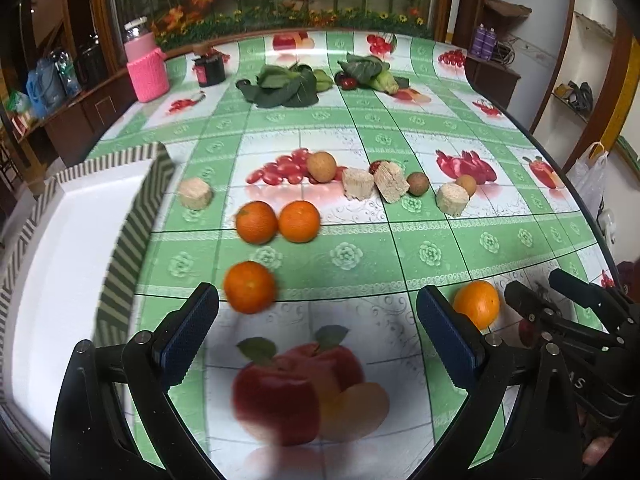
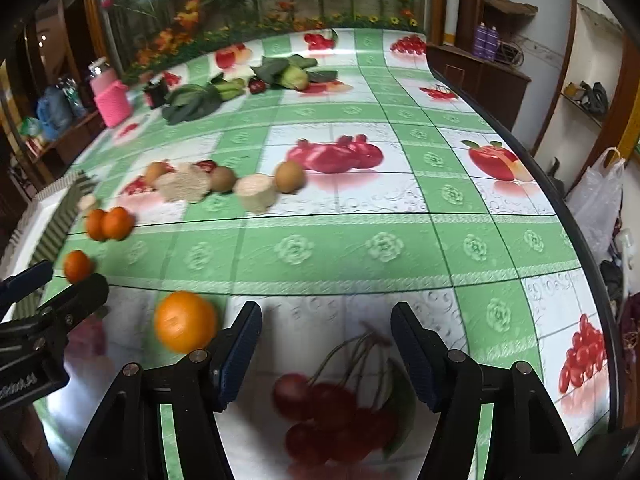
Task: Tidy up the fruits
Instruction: 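Close the right gripper around an orange on the cloth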
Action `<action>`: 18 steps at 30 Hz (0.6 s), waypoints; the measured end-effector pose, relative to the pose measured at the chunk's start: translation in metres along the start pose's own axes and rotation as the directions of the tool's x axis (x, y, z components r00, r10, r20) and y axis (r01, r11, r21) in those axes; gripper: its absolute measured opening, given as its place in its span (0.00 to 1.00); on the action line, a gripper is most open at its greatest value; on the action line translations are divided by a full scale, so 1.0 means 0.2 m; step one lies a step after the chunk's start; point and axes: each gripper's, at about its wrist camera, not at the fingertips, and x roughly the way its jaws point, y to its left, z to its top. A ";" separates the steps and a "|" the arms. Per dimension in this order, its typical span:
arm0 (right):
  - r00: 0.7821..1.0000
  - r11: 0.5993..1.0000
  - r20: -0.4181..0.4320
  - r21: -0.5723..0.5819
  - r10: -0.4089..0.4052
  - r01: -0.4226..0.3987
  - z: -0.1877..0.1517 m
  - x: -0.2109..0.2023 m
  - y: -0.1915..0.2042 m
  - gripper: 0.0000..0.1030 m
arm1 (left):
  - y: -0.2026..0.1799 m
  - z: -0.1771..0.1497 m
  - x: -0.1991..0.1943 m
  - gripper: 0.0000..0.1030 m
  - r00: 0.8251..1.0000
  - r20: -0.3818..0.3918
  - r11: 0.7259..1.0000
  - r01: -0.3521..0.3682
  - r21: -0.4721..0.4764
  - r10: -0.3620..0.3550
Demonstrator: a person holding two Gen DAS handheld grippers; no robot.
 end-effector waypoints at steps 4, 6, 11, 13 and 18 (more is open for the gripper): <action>0.999 0.999 0.037 -0.027 0.039 -0.038 -0.01 -0.07 0.05 0.64 | 0.03 -0.02 -0.05 0.98 1.000 0.017 1.000 -0.006 0.022 0.005; 0.997 0.997 0.055 -0.058 0.062 -0.059 -0.02 -0.11 0.10 0.64 | 0.05 -0.03 -0.07 0.98 1.000 0.017 0.999 -0.007 0.044 0.006; 0.990 0.985 0.053 -0.121 0.128 -0.120 -0.06 -0.14 0.16 0.57 | 0.13 -0.09 -0.10 0.98 1.000 0.016 0.997 0.004 0.071 -0.005; 0.988 0.979 0.035 -0.140 0.151 -0.145 -0.07 -0.12 0.18 0.55 | 0.16 -0.12 -0.10 0.98 1.000 -0.006 0.997 0.027 0.075 -0.027; 0.976 0.966 0.007 -0.143 0.219 -0.216 -0.08 -0.11 0.19 0.51 | 0.23 -0.17 -0.12 0.98 0.997 -0.034 0.993 0.075 0.089 -0.072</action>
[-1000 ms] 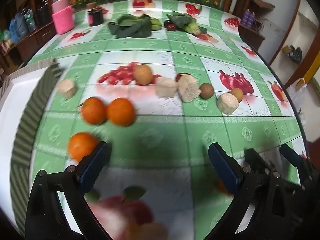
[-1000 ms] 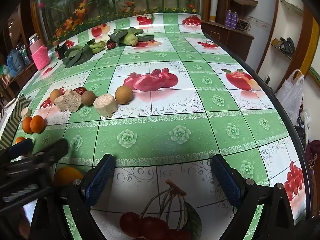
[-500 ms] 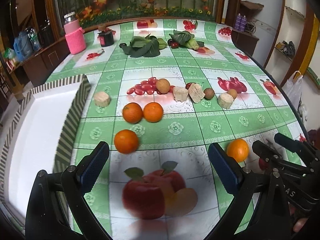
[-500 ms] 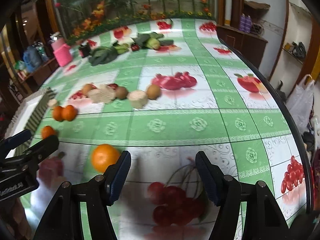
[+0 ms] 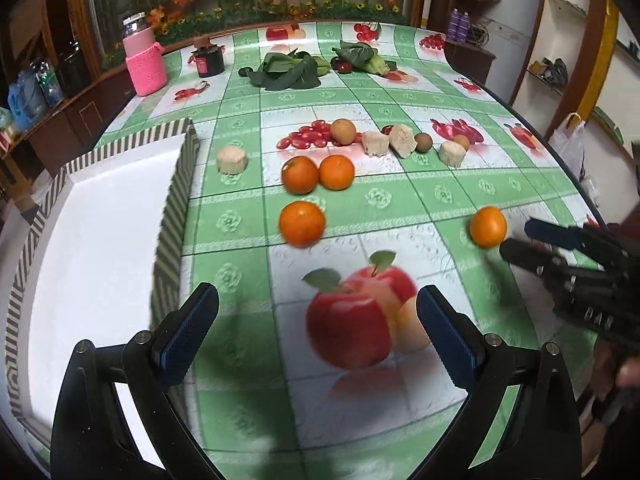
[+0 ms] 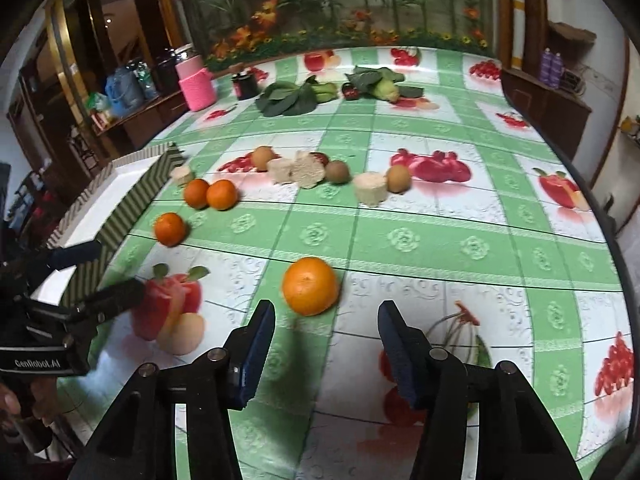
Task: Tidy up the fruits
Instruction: 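Close the right gripper around an orange on the cloth, then grasp a second orange with the left gripper while the right gripper holds its orange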
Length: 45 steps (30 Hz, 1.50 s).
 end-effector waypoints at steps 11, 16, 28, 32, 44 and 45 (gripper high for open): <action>0.999 0.999 -0.013 -0.008 0.036 -0.036 0.01 0.05 0.02 0.51 | 0.03 0.03 0.03 0.95 0.997 -0.023 0.997 0.072 0.010 -0.072; 1.000 1.000 -0.023 -0.012 0.020 -0.021 0.03 0.08 0.02 0.50 | 0.04 0.09 0.10 0.95 0.996 -0.048 0.997 0.075 -0.021 -0.076; 0.998 1.000 -0.070 -0.017 0.012 -0.013 0.07 0.15 0.02 0.44 | 0.07 0.17 0.23 0.95 0.994 -0.093 0.998 0.056 -0.032 -0.059; 0.996 1.000 -0.087 -0.024 0.003 -0.005 0.10 0.17 0.02 0.38 | 0.10 0.19 0.27 0.90 0.991 -0.112 0.996 0.061 -0.065 -0.068; 0.996 0.999 -0.084 -0.033 0.020 -0.023 0.10 0.18 0.02 0.32 | 0.10 0.21 0.30 0.31 0.993 -0.109 0.998 0.041 -0.041 -0.045; 0.996 0.999 -0.082 -0.031 0.022 -0.024 0.10 0.18 0.02 0.32 | 0.10 0.21 0.30 0.31 0.993 -0.109 0.998 0.050 -0.047 -0.055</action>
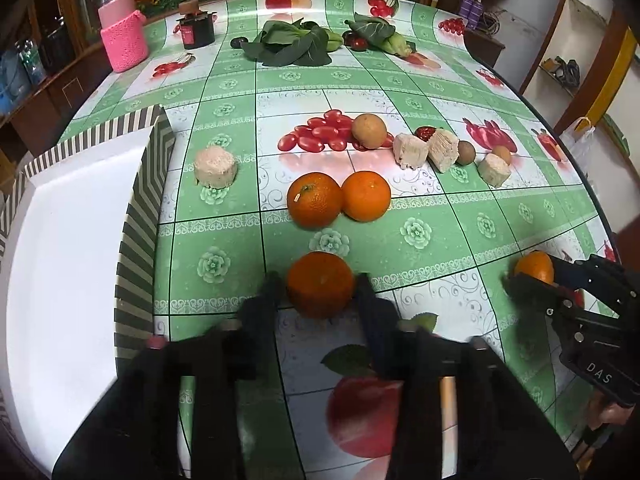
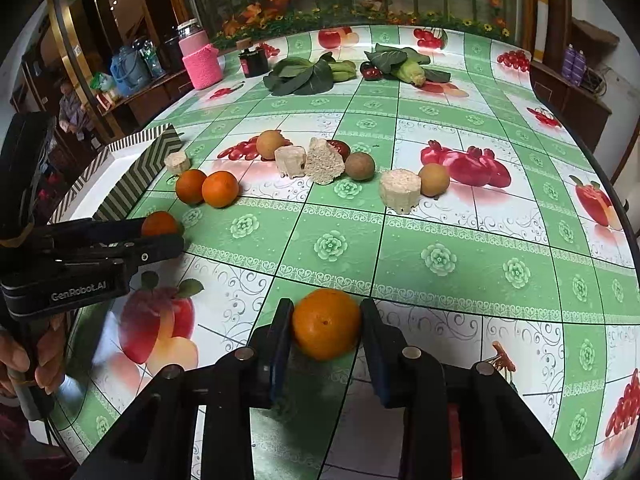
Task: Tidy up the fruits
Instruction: 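Grasp a second orange with the left gripper while the right gripper holds its orange, then carry both held oranges over the white striped tray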
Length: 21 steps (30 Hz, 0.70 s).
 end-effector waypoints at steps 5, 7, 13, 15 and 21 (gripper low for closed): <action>1.000 1.000 0.001 0.003 0.012 -0.012 0.00 -0.01 0.01 0.32 | 0.01 -0.01 -0.02 0.30 0.999 -0.004 0.999 0.036 -0.016 -0.036; 1.000 1.000 0.005 0.001 0.014 -0.014 0.00 -0.01 0.02 0.32 | 0.01 -0.02 -0.03 0.30 0.999 -0.002 0.999 0.037 -0.019 -0.037; 0.999 0.999 0.009 -0.004 0.032 -0.032 0.01 -0.02 0.07 0.31 | 0.00 -0.04 -0.10 0.30 0.999 0.022 1.000 0.024 -0.010 -0.024; 0.999 0.999 0.015 -0.012 0.038 -0.038 0.02 -0.02 0.10 0.31 | 0.01 -0.04 -0.13 0.30 0.999 0.028 1.000 0.018 -0.011 -0.017; 0.997 0.997 0.027 -0.039 0.067 -0.066 0.06 -0.04 0.20 0.31 | 0.06 -0.05 -0.21 0.30 0.999 0.046 1.000 -0.023 -0.009 0.023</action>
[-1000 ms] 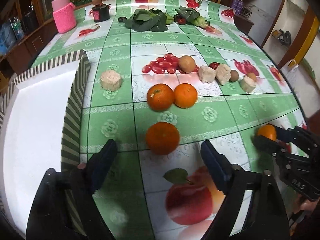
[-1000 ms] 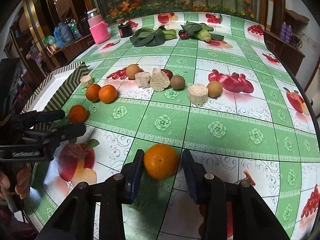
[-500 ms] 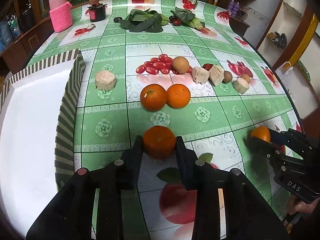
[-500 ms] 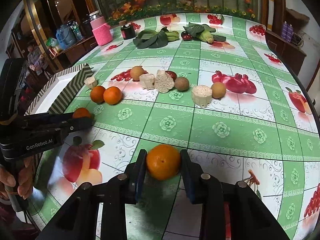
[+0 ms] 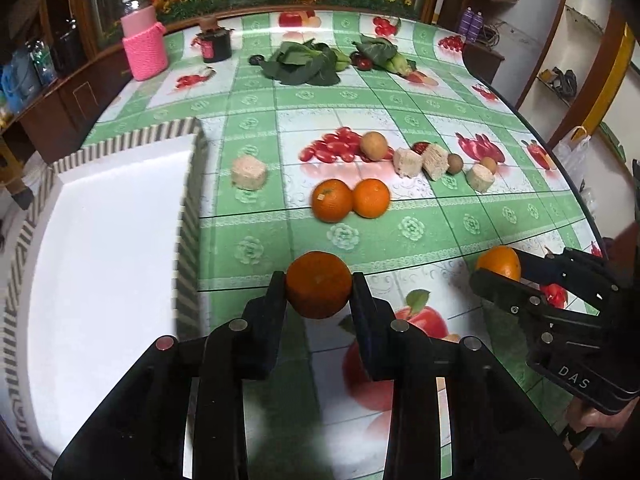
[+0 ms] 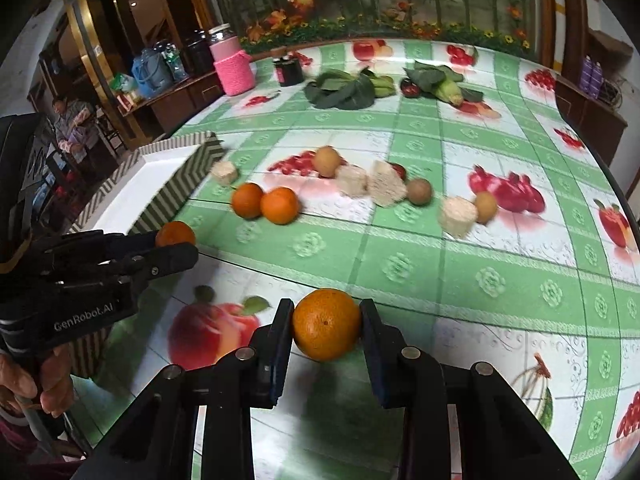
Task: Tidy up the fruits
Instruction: 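Carry both held oranges over the white striped tray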
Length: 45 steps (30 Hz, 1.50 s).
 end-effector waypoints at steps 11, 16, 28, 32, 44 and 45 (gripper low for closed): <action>0.993 0.991 0.018 -0.071 0.117 -0.116 0.20 0.07 0.30 0.31 | 0.33 0.05 -0.13 0.30 0.994 0.005 0.991 -0.108 -0.073 0.109; 0.985 0.977 0.021 -0.129 0.174 -0.170 0.34 0.13 0.48 0.31 | 0.56 0.09 -0.12 0.30 0.987 -0.021 0.977 -0.158 -0.140 0.156; 0.971 0.943 -0.028 -0.235 0.237 -0.237 0.58 0.42 0.83 0.31 | 0.91 0.14 0.01 0.30 0.977 -0.073 0.950 -0.214 -0.227 0.203; 0.973 0.943 -0.058 -0.241 0.222 -0.230 0.60 0.53 0.87 0.31 | 0.97 0.16 0.06 0.30 0.975 -0.085 0.945 -0.220 -0.242 0.205; 0.976 0.938 -0.109 -0.275 0.188 -0.212 0.62 0.70 0.92 0.31 | 1.02 0.15 0.17 0.30 0.966 -0.119 0.939 -0.252 -0.233 0.229; 0.979 0.936 -0.096 -0.290 0.178 -0.199 0.62 0.69 0.93 0.31 | 1.02 0.15 0.17 0.30 0.966 -0.118 0.939 -0.251 -0.234 0.229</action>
